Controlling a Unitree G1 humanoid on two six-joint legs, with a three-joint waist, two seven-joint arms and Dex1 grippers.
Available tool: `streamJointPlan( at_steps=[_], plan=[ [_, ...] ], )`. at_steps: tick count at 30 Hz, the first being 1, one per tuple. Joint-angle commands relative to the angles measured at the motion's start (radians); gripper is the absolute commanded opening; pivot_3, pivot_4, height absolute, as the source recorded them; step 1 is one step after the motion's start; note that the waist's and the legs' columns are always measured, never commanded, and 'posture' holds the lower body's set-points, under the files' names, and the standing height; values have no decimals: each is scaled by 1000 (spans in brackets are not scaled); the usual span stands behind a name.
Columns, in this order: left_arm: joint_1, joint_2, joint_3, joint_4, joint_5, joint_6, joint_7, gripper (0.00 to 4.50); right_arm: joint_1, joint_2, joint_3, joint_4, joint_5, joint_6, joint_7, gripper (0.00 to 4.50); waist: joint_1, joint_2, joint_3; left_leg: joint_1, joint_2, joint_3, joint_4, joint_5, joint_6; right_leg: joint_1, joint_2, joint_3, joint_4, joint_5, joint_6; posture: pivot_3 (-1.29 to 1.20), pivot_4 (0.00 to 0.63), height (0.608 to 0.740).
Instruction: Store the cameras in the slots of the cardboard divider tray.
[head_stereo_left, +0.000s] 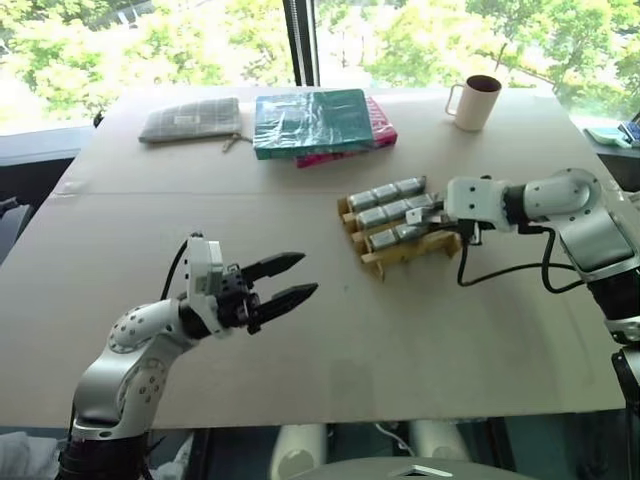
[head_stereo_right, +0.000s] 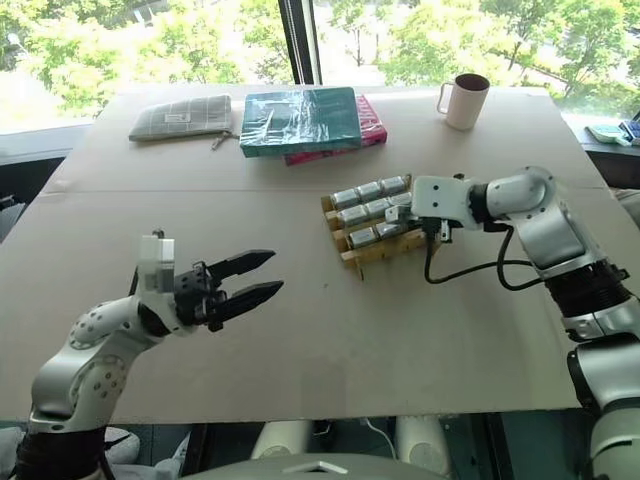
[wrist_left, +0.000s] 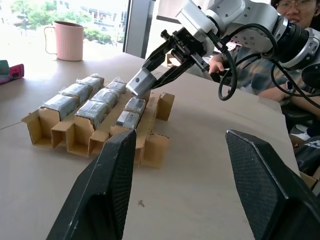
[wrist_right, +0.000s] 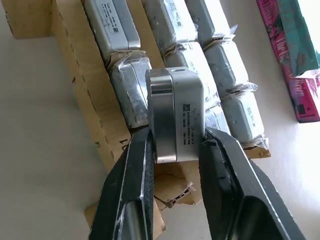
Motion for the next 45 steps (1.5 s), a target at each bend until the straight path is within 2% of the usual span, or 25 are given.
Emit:
streamJointPlan(
  at_steps=[1,9,21,33,45],
  plan=[
    [10,3,20,-44,-19,-23,9,2926,-26,-24,-24,39,-17,-15,14,785,0,0,0,0,0,0,0,0,0,0,0,0,0,0,0,0,150,740],
    [5,3,18,-34,-22,-38,17,2926,-18,-25,-99,-37,102,154,66,785,-2,0,0,0,0,-1,-3,0,0,0,-1,2,-3,0,-1,0,150,740],
    [-14,7,13,-24,-26,-36,11,2926,23,-47,-34,66,-39,-18,42,785,-2,0,0,0,-1,1,-7,0,0,0,-1,1,-6,0,0,0,150,740],
    [3,6,10,-39,-21,-38,17,2926,-53,-36,66,176,-167,-222,92,785,1,0,0,0,-1,0,-6,3,4,1,0,-1,-6,0,0,0,150,740],
    [29,-2,9,-59,-19,-45,31,2926,-133,16,97,260,-161,-140,239,785,-1,0,0,0,-1,-1,-6,1,1,2,-1,-2,-6,0,0,0,150,740]
  ],
)
